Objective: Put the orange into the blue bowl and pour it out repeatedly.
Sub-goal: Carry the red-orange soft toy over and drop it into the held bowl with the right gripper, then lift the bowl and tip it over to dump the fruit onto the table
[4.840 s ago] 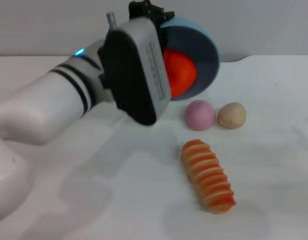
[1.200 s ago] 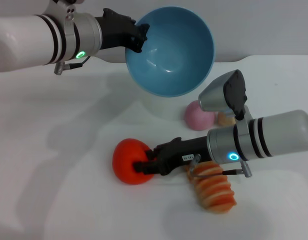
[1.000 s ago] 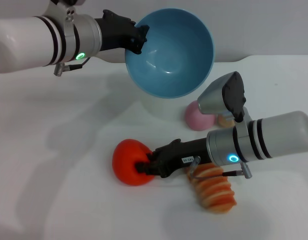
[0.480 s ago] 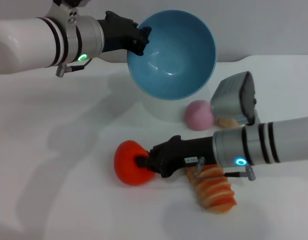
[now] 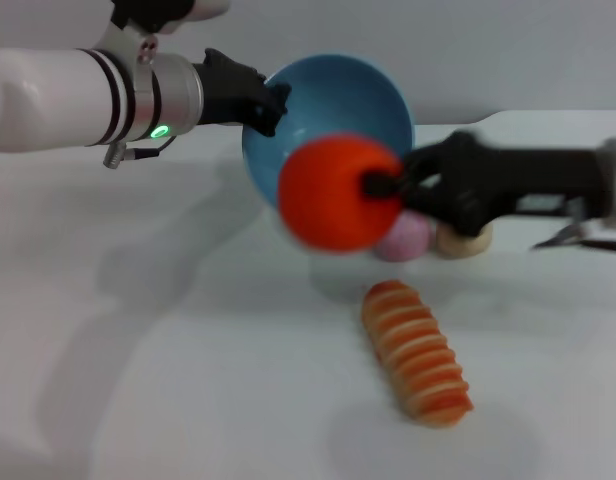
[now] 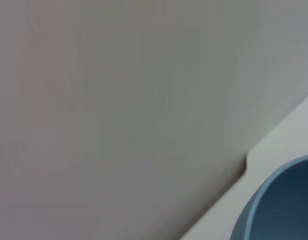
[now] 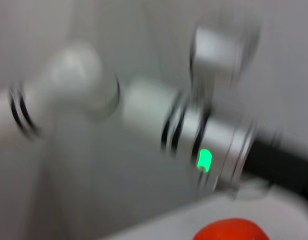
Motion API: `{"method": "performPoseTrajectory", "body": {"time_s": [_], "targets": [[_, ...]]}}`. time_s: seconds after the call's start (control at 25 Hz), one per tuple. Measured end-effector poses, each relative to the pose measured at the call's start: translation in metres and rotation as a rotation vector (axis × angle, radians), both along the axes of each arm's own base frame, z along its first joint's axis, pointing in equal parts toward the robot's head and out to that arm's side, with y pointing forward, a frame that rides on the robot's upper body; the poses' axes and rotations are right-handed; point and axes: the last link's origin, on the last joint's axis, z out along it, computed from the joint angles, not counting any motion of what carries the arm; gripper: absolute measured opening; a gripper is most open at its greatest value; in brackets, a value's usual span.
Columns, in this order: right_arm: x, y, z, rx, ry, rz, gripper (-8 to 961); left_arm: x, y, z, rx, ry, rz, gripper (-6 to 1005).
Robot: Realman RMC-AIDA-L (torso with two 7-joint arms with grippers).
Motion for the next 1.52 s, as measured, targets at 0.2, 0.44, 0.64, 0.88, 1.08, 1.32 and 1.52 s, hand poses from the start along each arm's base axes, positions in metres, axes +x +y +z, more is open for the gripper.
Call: {"method": "performPoseTrajectory", "body": {"time_s": [0.2, 0.44, 0.64, 0.88, 1.08, 1.32, 1.52], "targets": [[0.021, -0.002, 0.027, 0.084, 0.047, -0.060, 35, 0.005, -0.009, -0.008, -0.135, 0.091, 0.074, 0], [0.031, -0.008, 0.015, 0.064, 0.010, -0.094, 86, 0.030, -0.025, -0.018, -0.229, 0.136, 0.041, 0], [0.032, -0.003, 0.006, 0.027, -0.037, -0.142, 127, 0.036, -0.027, -0.019, -0.229, 0.138, 0.025, 0], [0.036, 0.000, 0.005, 0.048, -0.042, -0.182, 178, 0.034, -0.026, -0.019, -0.223, 0.135, 0.033, 0], [0.039, 0.001, 0.020, 0.098, 0.017, -0.203, 267, 0.029, -0.025, -0.018, -0.214, 0.131, 0.044, 0], [0.062, -0.015, 0.058, 0.381, 0.195, -0.189, 390, 0.014, -0.016, -0.003, -0.085, 0.175, 0.024, 0], [0.101, -0.025, 0.065, 0.516, 0.215, -0.329, 609, 0.011, -0.015, 0.007, 0.066, 0.214, -0.083, 0]]}}
